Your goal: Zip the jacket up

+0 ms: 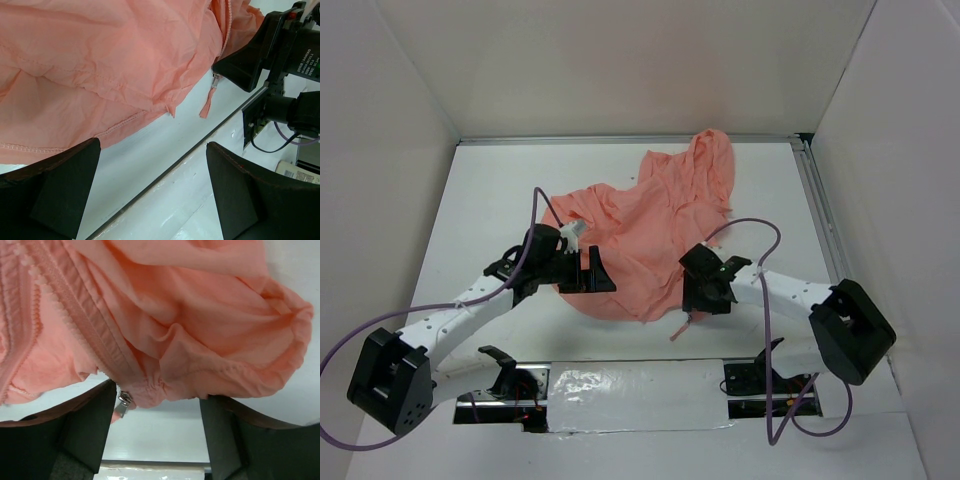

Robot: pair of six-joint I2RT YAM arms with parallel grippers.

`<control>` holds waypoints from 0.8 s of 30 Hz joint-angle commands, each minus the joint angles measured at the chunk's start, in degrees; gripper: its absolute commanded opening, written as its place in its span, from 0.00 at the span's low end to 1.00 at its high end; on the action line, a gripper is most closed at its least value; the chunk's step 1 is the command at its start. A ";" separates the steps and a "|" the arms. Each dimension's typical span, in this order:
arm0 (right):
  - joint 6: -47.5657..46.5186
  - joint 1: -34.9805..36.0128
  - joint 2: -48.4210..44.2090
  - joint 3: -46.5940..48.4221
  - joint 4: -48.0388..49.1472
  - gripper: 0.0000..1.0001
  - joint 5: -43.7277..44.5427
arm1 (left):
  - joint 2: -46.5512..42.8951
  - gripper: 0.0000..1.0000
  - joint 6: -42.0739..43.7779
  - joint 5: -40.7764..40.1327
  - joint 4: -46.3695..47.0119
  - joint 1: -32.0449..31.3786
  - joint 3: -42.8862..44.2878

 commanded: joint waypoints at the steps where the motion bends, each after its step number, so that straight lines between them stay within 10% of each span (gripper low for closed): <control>1: 1.92 1.78 1.29 1.00 3.48 0.69 -0.27 | -0.11 0.99 0.93 0.56 1.43 -0.13 1.02; 13: 8.08 5.82 6.22 1.53 2.15 0.01 4.22 | -1.25 0.99 0.84 0.21 0.91 0.04 0.93; 24: 1.41 6.35 -10.37 -1.11 9.01 0.00 -0.43 | -1.96 0.99 1.98 4.07 3.27 -0.39 0.32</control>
